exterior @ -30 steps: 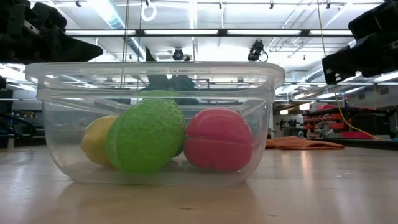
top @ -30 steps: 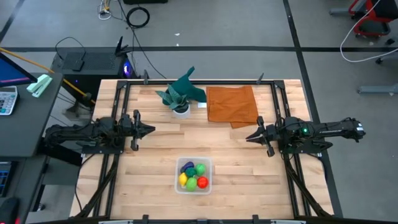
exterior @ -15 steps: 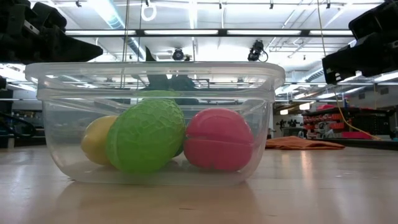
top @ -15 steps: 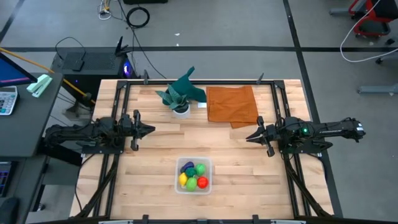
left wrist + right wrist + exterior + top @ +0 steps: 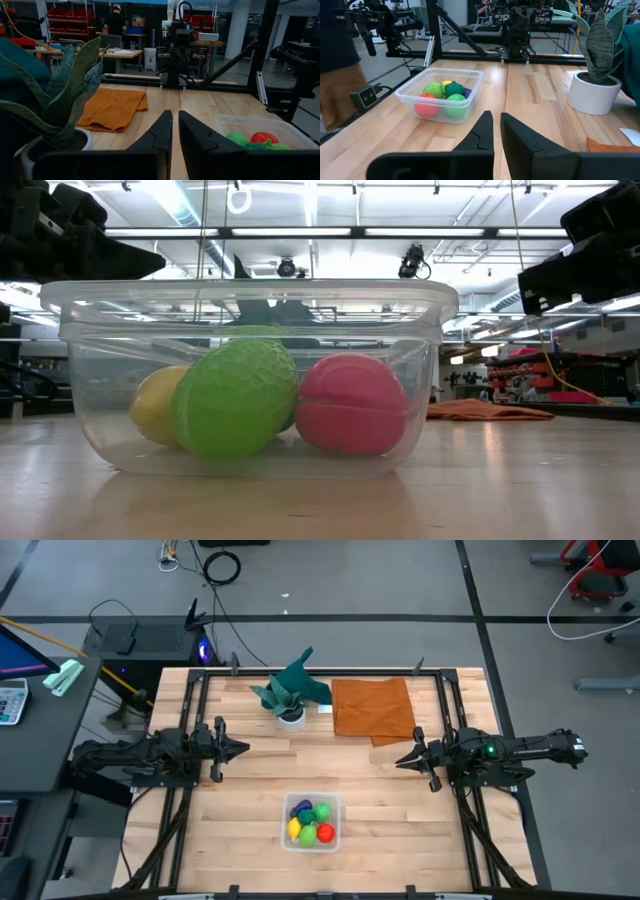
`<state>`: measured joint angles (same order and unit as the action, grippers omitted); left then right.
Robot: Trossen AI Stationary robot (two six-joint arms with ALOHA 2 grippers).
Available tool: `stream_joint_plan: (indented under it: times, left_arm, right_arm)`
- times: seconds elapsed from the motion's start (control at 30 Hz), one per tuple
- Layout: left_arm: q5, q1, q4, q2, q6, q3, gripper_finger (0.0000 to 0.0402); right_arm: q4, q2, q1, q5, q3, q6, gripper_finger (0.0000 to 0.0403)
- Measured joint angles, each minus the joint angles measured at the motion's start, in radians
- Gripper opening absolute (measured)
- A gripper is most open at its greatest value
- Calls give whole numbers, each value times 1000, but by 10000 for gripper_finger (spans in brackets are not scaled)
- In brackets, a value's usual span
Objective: Pick and placing Produce into tupperware
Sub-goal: Return to Home Position
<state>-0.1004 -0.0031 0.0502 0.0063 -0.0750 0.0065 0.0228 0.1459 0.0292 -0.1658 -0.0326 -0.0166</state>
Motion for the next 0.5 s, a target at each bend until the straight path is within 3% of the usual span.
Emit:
stream_joint_plan:
  times: [0.5]
  left_arm:
    - [0, 0, 0, 0, 0, 0, 31]
  right_arm:
    - [0, 0, 0, 0, 0, 0, 1]
